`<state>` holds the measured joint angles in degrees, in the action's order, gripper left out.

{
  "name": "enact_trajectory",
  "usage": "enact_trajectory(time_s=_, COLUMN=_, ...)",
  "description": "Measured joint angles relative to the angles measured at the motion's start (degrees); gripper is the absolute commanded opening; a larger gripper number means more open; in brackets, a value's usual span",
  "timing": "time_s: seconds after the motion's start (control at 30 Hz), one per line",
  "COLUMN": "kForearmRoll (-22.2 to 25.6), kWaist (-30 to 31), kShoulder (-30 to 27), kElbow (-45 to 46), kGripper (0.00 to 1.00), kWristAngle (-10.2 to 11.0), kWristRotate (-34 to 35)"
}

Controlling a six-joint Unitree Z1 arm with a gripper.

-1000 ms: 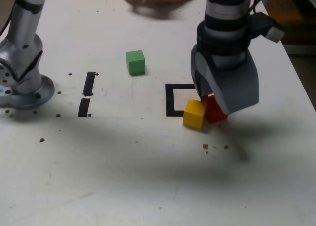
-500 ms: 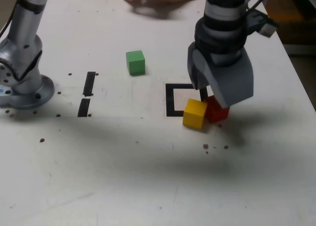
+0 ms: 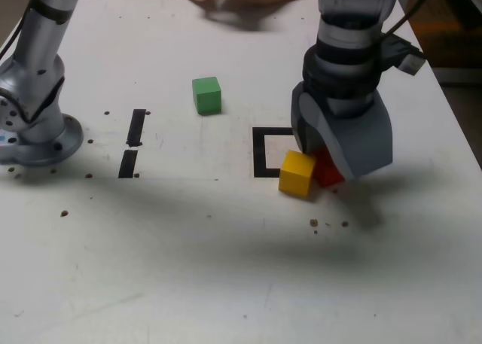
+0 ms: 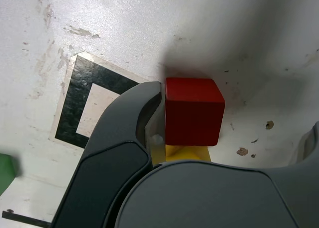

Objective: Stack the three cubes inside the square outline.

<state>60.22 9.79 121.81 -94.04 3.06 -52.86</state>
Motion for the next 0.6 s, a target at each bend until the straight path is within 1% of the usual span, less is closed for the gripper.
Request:
enact_trajectory(time_s=0.17, kForearmRoll=-1.35, kWaist=0.00, kShoulder=0.44, kElbow=0.74, kGripper=0.97, kWristAngle=-0.07, kWristRotate=1.41)
enact_trajectory(time_s=0.27, kForearmRoll=-1.90, kWaist=0.00, kShoulder=0.49, kElbow=1.05, kGripper=0.94, kWristAngle=-0.49, kWristRotate=2.29)
enact_trajectory(time_s=0.43, kForearmRoll=-4.09, kWaist=0.00, kShoulder=0.76, kElbow=2.82, kGripper=0.85, kWristAngle=-2.61, kWristRotate=3.92)
enact_trajectory(time_s=0.53, kForearmRoll=-6.69, kWaist=0.00, kShoulder=0.77, kElbow=5.98, kGripper=0.79, kWristAngle=-4.52, kWristRotate=4.20)
enact_trajectory(time_s=0.6, kForearmRoll=-8.56, kWaist=0.07, kShoulder=0.26, kElbow=7.72, kGripper=0.73, kWristAngle=-5.42, kWristRotate=3.18)
